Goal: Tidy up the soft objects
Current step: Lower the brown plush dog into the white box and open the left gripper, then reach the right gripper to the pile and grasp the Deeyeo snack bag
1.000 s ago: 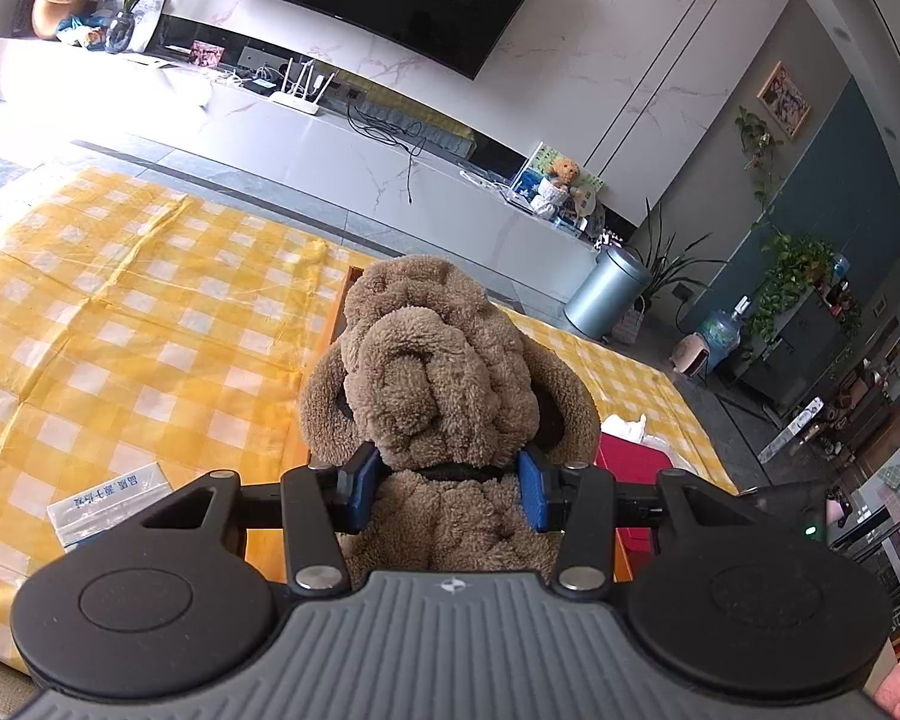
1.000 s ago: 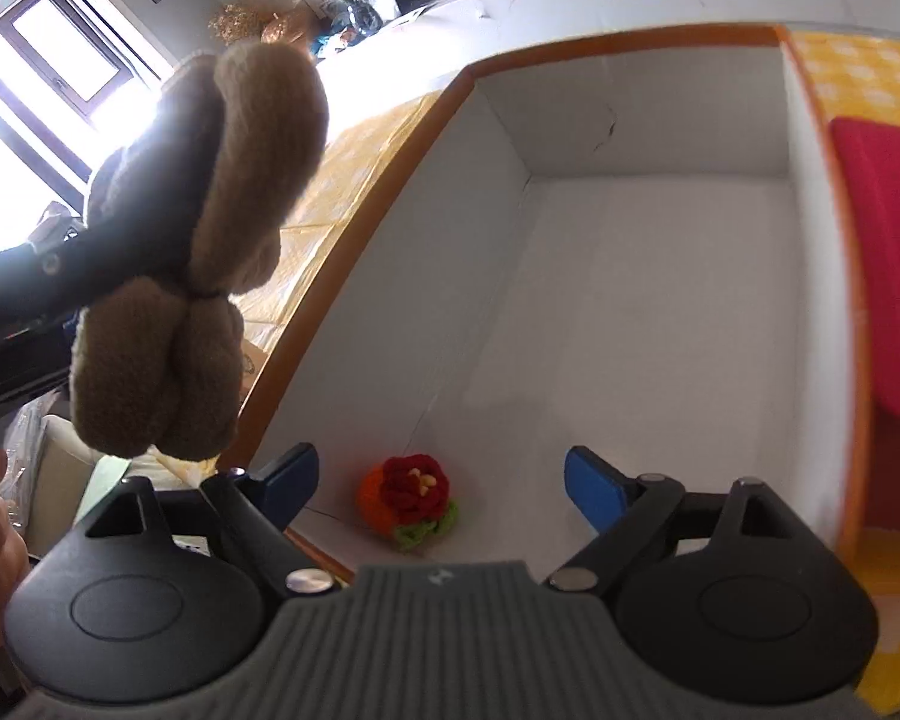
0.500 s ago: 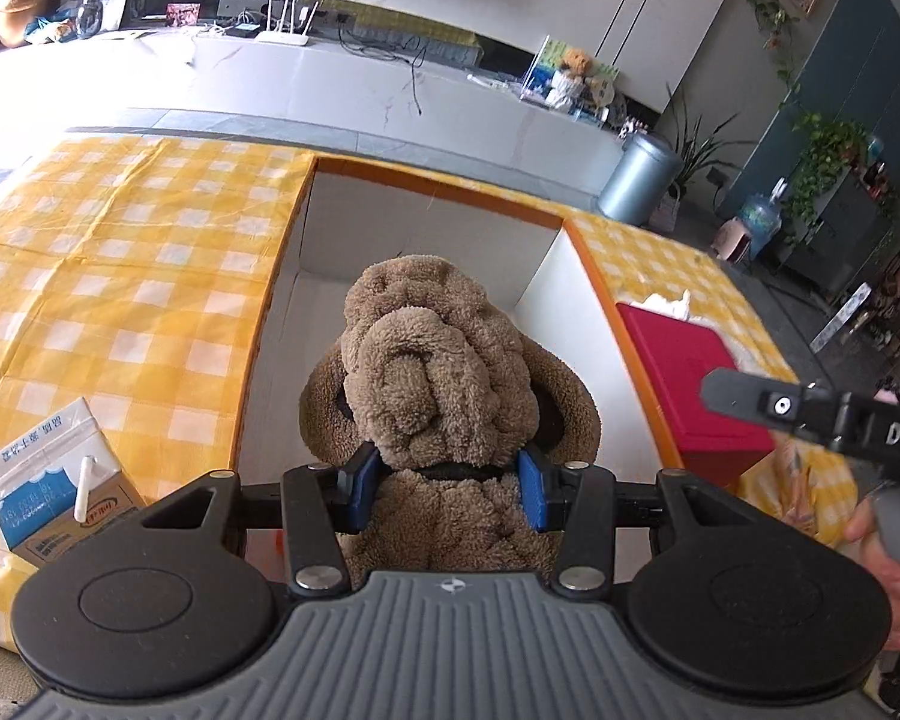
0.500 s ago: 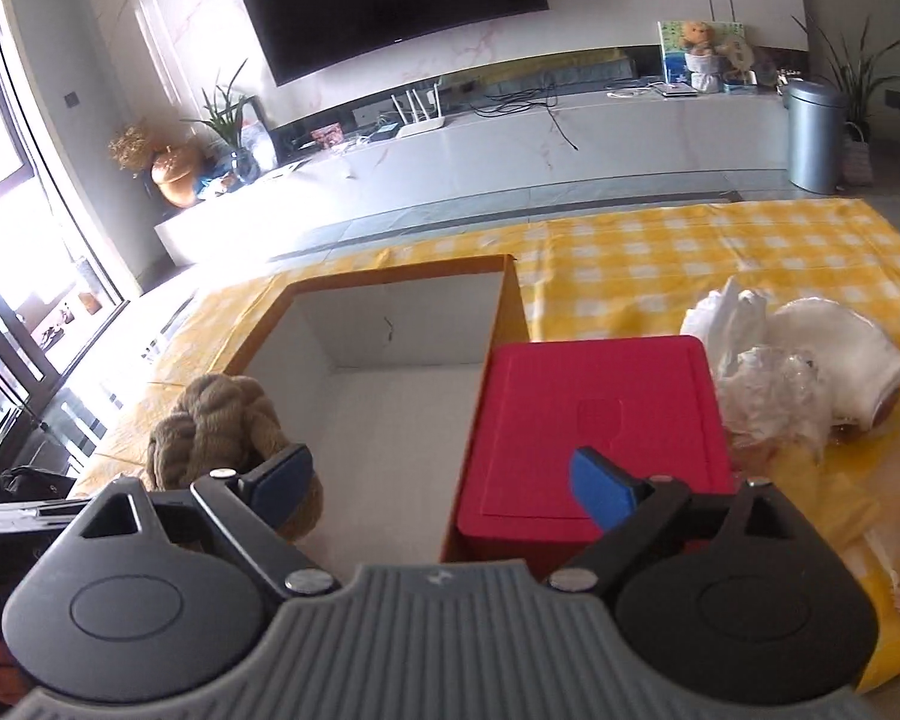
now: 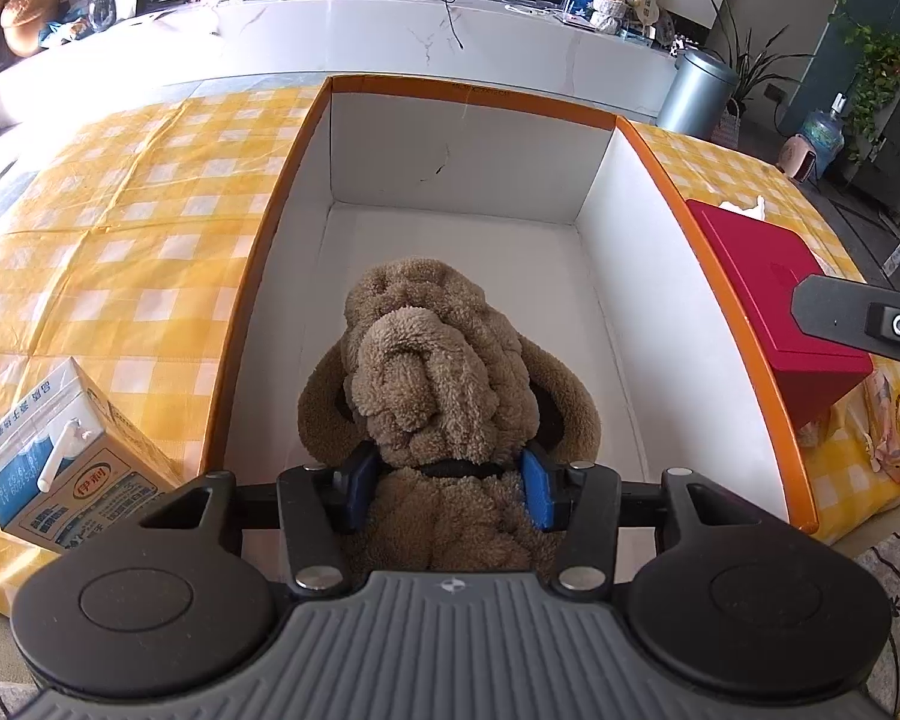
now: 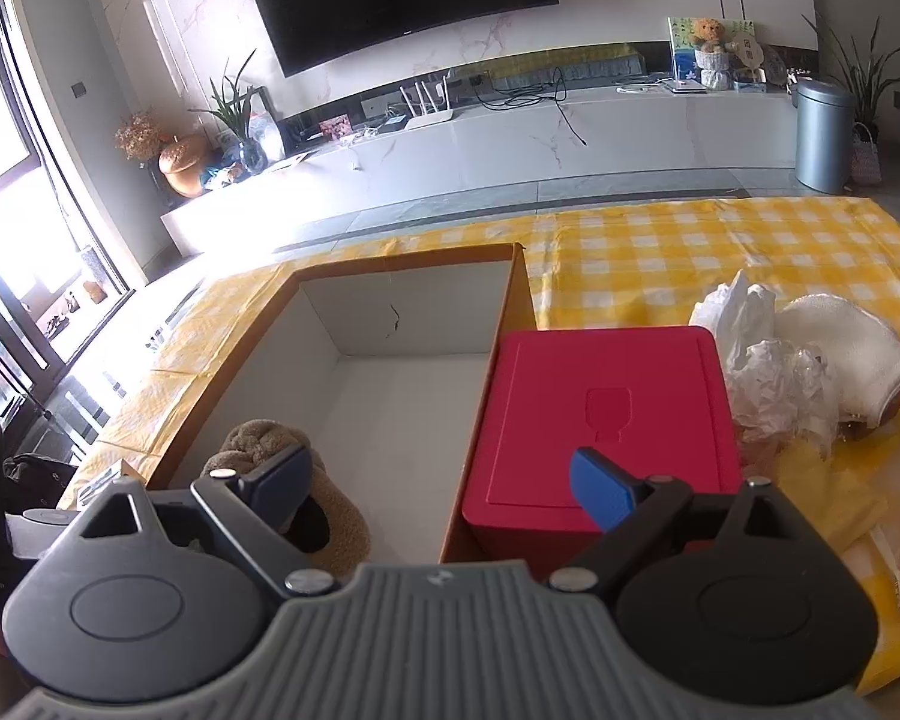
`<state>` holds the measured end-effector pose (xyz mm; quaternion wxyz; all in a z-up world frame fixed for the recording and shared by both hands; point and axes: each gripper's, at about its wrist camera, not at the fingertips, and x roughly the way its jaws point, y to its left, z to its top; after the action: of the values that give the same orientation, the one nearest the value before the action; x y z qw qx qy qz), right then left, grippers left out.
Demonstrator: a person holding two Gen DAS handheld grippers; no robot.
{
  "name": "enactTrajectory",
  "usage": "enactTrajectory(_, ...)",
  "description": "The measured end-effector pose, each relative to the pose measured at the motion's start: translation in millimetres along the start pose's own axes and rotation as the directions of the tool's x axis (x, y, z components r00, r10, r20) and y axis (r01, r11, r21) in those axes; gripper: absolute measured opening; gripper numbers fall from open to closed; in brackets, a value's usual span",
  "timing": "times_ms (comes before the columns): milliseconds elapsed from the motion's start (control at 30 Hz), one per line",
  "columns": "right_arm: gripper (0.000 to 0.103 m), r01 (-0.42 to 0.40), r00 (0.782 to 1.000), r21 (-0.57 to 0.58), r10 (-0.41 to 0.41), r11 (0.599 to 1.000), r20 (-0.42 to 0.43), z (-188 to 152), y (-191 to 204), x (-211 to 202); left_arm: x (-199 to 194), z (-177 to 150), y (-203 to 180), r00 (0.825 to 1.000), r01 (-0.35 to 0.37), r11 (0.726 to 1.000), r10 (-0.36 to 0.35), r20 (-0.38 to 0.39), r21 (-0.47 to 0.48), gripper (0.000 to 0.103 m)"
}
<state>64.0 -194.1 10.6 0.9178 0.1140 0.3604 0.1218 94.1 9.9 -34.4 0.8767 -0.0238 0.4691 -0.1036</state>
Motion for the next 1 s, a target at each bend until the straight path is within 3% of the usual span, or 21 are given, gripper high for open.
enactTrajectory(167, 0.092, 0.006, 1.0, 0.008, -0.006, 1.0, 0.007, 1, -2, -1, -2, -3, -13, 0.999, 0.027, 0.994, -0.023, -0.04, 0.103, 0.084)
enactTrajectory(300, 0.092, 0.005, 1.0, 0.007, -0.006, 1.0, 0.013, 0, -2, -3, -13, -4, -18, 1.0, -0.02, 0.991, 0.02, 0.002, 0.134, 0.087)
enactTrajectory(533, 0.092, 0.011, 0.999, 0.011, -0.012, 1.0, 0.033, 0, -4, -8, -42, 3, -8, 0.993, 0.003, 0.999, -0.007, 0.118, 0.037, 0.087)
enactTrajectory(633, 0.092, 0.03, 0.998, 0.015, -0.031, 0.999, 0.05, 1, -8, -14, -54, 4, -9, 0.977, -0.013, 0.999, 0.007, 0.213, 0.029, 0.088)
enactTrajectory(767, 0.092, 0.077, 0.992, 0.023, -0.079, 0.997, 0.096, 4, -21, -31, -69, 4, -12, 0.941, -0.022, 1.0, 0.023, 0.337, -0.007, 0.088)
enactTrajectory(900, 0.094, 0.193, 0.964, 0.062, -0.2, 0.979, 0.174, 7, -46, -61, -78, 6, -16, 0.925, 0.038, 0.999, -0.031, 0.378, -0.01, 0.088)
enactTrajectory(1000, 0.096, 0.32, 0.916, 0.121, -0.339, 0.94, 0.214, 5, -73, -84, -80, 5, -24, 0.916, 0.037, 0.999, -0.041, 0.398, 0.02, 0.088)
